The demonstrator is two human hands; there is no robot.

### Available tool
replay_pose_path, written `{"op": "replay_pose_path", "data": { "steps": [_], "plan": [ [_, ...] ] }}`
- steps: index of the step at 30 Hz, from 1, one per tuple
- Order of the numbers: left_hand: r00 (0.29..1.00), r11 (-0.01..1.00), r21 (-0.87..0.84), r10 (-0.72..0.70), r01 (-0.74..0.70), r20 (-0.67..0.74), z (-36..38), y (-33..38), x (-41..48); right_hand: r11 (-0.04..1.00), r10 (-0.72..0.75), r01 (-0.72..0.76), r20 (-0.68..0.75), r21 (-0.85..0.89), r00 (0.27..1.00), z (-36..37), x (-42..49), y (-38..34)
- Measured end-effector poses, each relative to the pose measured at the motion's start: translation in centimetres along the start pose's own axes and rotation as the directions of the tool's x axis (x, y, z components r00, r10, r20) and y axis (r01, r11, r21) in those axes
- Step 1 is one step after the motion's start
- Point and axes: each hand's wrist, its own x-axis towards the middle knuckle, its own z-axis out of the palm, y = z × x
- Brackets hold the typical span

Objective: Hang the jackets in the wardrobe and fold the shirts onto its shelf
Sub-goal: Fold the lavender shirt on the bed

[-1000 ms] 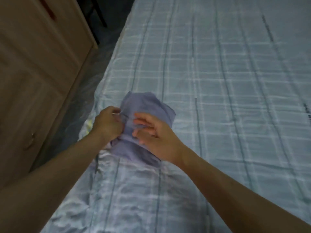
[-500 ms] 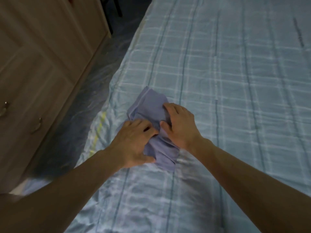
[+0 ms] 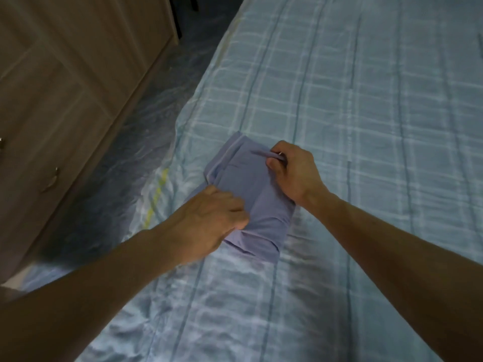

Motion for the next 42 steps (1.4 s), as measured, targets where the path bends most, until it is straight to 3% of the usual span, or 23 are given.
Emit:
{"op": "replay_pose_path", "data": {
  "steps": [3, 5, 8, 14, 18, 21, 25, 28, 30, 32, 35, 38, 42],
  "plan": [
    [1.0, 0.998, 0.066, -0.008, 0.008, -0.002, -1.6, -0.5, 0.0, 0.994, 0.099, -0.1, 0.024, 0.052, 0.995, 0.6, 0.2, 0.4],
    [0.999, 1.0, 0.013, -0.015, 0.015, -0.041, -2.2, 0.6, 0.2, 0.982, 0.162, -0.164, 0.032, 0.094, 0.986, 1.0, -0.2, 0.5],
    [0.998, 0.997, 0.042, 0.067, -0.067, -0.003, -0.3, 3.6, 0.9, 0.966, 0.228, -0.228, 0.015, 0.12, 0.974, 0.7, -0.8, 0.8],
    [0.978, 0.987, 0.065, 0.154, -0.146, -0.14, 2.3, 4.9, 0.6, 0.977, 0.198, -0.197, 0.006, 0.077, 0.98, -1.5, -2.4, 1.6],
    [0.979, 0.981, 0.032, 0.192, -0.19, -0.068, 1.9, 4.5, -0.1, 0.99, 0.134, -0.135, 0.028, 0.029, 0.991, -2.2, -3.6, 2.9],
    [0.971, 0.971, -0.008, 0.238, -0.238, 0.015, 2.0, 4.6, -1.1, 0.987, 0.153, -0.148, -0.077, 0.065, 0.985, -2.2, -3.2, 2.7],
    [0.977, 0.98, -0.048, 0.198, -0.195, 0.08, 2.3, 3.9, -1.8, 0.956, 0.279, -0.264, -0.123, 0.125, 0.952, -2.0, -1.8, 2.0],
    [0.999, 0.993, -0.111, 0.044, -0.042, 0.02, 1.1, 3.3, -0.5, 0.951, 0.308, -0.303, -0.094, 0.059, 0.947, -1.3, -2.2, 1.6],
    [0.988, 0.989, -0.097, -0.121, 0.112, -0.094, 0.4, 2.7, 0.6, 0.979, 0.18, -0.194, -0.169, -0.069, 0.969, -1.2, -2.9, 1.0],
    [0.959, 0.959, 0.081, -0.265, 0.273, -0.099, 0.6, 1.5, 1.5, 0.977, -0.06, 0.017, -0.195, -0.213, 0.979, -1.0, -3.8, -0.1],
    [0.923, 0.904, 0.219, -0.383, 0.367, 0.037, 1.9, 0.1, 1.6, 0.906, -0.319, 0.302, -0.01, -0.298, 0.948, 0.6, -4.8, -0.8],
    [0.929, 0.912, 0.237, -0.362, 0.336, 0.076, 3.4, -0.8, 0.5, 0.881, -0.325, 0.364, 0.172, -0.303, 0.93, 2.7, -5.9, 0.3],
    [0.915, 0.909, 0.204, -0.39, 0.364, 0.102, 4.9, -1.4, -1.0, 0.859, -0.269, 0.342, 0.232, -0.381, 0.935, 3.7, -6.0, 1.9]
  ]
}}
